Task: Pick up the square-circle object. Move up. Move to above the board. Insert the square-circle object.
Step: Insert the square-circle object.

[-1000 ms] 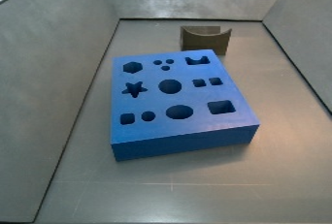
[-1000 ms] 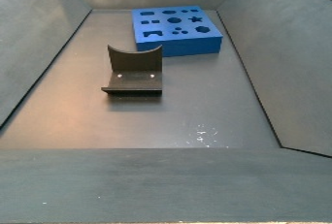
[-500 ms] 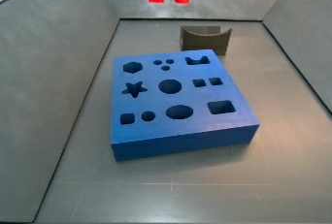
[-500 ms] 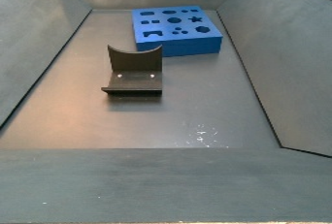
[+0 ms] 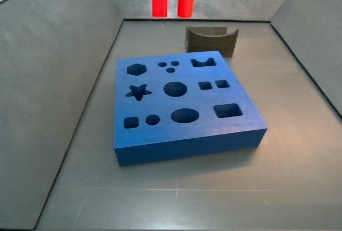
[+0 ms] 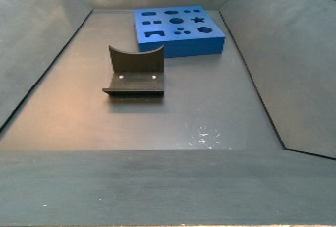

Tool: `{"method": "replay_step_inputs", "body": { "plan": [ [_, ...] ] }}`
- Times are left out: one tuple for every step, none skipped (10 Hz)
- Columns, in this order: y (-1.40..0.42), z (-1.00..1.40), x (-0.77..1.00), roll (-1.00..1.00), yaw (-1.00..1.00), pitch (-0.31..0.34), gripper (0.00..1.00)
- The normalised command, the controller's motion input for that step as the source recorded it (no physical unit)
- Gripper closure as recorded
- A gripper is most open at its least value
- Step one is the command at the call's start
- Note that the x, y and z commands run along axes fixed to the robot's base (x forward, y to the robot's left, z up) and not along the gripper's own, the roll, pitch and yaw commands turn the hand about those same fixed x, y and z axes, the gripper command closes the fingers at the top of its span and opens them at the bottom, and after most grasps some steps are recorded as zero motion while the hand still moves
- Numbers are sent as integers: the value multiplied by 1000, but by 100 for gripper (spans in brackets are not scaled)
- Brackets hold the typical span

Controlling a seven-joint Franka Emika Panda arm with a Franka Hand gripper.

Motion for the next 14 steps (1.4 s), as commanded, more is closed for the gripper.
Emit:
{"method": "replay_step_inputs", "body": {
  "plan": [
    [0,-237,0,0,109,-30,100],
    [0,-240,0,0,114,-36,100],
    [0,-214,0,0,111,-31,100],
    [0,-220,0,0,111,-31,100],
    [0,-223,0,0,111,-30,100],
    [0,-231,0,0,106,-34,100],
    [0,-223,0,0,103,-27,100],
    [0,-206,0,0,100,-19,100],
    [0,-206,0,0,100,-16,100],
    [0,-209,0,0,100,-11,100],
    [0,-197,0,0,94,-4,100],
    [0,-191,0,0,91,0,100],
    [0,-191,0,0,83,-3,100],
    [0,-194,0,0,83,0,100]
  ]
}}
